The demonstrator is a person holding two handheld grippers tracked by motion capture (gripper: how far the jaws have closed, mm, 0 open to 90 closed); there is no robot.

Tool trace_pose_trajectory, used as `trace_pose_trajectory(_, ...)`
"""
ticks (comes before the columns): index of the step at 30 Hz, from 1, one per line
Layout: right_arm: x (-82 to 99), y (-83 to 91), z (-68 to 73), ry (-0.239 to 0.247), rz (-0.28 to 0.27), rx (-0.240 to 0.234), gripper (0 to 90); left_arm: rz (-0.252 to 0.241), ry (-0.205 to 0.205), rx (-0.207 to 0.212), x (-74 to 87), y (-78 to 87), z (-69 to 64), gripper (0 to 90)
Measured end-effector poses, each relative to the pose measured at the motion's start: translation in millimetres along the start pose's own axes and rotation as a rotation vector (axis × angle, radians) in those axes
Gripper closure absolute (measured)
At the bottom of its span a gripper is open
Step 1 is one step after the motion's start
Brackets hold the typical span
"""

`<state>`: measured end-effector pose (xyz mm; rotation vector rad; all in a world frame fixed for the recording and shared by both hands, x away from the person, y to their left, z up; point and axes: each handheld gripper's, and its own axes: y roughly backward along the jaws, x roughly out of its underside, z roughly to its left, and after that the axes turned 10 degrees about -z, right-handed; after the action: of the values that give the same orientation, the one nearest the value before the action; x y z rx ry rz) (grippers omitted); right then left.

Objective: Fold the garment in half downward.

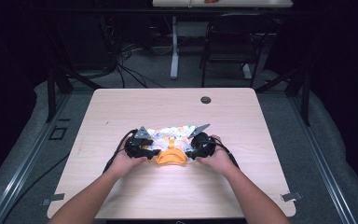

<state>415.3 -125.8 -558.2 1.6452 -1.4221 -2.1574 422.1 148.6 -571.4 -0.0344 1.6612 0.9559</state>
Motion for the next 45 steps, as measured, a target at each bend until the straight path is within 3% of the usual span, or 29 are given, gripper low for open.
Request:
trace_pose_trajectory(13, -6.1, 0.8, -4.8, -0.037, -0.015, 0.031, 53.0, -0.021, 0.016, -0.029, -4.9, -1.3, -0.1, 44.1)
trace_pose_trajectory(18, -9.4, 12.1, -3.2, -0.042, -0.041, 0.038, 52.5, -0.043, 0.036, -0.028, -9.8, 6.1, -0.6, 44.8)
trace_pose_trajectory(22, -10.4, 22.5, 0.1, -0.040, -0.057, 0.042, 51.8, -0.025, 0.058, -0.027, -13.1, 14.3, -2.3, 46.0)
trace_pose_trajectory(28, -8.9, 39.2, 7.0, -0.022, -0.048, 0.053, 51.5, -0.037, 0.073, -0.025, -16.2, 32.8, -6.4, 48.6)
trace_pose_trajectory(34, -6.8, 56.5, 14.9, -0.018, -0.063, 0.069, 51.3, -0.064, 0.083, -0.021, -10.4, 53.0, -10.5, 48.8)
trace_pose_trajectory(37, -3.4, 62.6, 18.1, -0.024, -0.065, 0.067, 51.6, -0.056, 0.063, -0.050, -5.9, 59.6, -13.3, 48.8)
trace_pose_trajectory(42, 7.7, 69.6, 22.3, -0.051, -0.079, 0.084, 51.5, -0.041, 0.031, -0.063, 5.9, 68.0, -19.2, 48.7)
trace_pose_trajectory(45, 17.2, 73.8, 24.6, -0.051, -0.067, 0.098, 51.4, -0.052, 0.050, -0.055, 12.4, 71.9, -22.0, 48.7)
